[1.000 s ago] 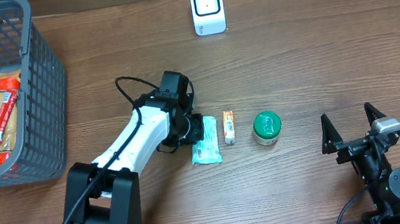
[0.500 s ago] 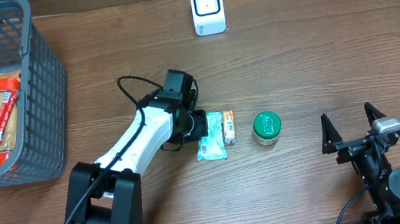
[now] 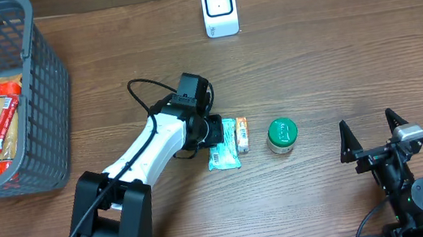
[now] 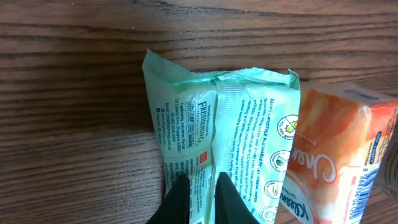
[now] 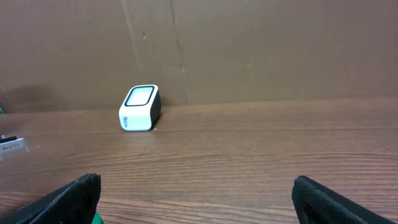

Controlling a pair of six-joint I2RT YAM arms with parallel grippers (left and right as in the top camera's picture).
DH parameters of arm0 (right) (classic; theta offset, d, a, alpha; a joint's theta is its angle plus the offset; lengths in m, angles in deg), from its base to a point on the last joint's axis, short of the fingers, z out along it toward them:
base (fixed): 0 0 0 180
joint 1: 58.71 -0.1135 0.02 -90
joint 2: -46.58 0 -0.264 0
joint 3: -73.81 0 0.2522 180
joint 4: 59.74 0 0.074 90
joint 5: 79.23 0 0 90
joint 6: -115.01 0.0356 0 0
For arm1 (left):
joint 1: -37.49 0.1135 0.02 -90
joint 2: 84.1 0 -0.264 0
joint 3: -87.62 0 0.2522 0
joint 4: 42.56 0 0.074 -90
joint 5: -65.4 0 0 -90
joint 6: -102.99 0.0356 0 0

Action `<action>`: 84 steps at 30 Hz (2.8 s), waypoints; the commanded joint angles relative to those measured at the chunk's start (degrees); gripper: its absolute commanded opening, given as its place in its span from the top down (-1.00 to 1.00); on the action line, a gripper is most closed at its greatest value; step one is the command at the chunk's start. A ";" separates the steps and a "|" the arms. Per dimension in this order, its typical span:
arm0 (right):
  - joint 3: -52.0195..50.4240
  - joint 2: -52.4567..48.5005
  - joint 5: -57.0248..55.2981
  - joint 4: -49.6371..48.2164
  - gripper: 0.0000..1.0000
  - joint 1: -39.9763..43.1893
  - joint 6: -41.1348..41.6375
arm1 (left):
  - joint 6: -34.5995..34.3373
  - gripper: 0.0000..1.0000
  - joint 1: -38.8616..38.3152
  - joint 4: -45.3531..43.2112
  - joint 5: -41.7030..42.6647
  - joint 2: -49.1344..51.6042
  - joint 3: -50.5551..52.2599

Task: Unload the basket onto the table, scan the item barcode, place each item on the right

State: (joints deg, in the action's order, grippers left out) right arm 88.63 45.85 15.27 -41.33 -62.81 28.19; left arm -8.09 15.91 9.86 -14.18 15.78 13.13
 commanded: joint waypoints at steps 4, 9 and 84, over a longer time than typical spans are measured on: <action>-0.61 0.46 0.13 -0.24 -1.00 0.37 -0.24 | -1.25 0.85 -0.31 0.09 -0.35 -0.22 0.61; -0.61 0.46 0.15 -0.24 -1.00 0.37 -0.24 | -2.47 0.84 -0.96 -0.02 -0.28 0.22 0.70; -0.61 0.46 0.15 -0.24 -1.00 0.37 -0.24 | -3.37 0.77 -2.84 -8.39 -5.97 1.11 4.48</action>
State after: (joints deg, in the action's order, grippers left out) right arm 88.63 45.85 15.27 -41.33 -62.81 28.17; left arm -11.94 13.83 2.19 -18.88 16.43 17.29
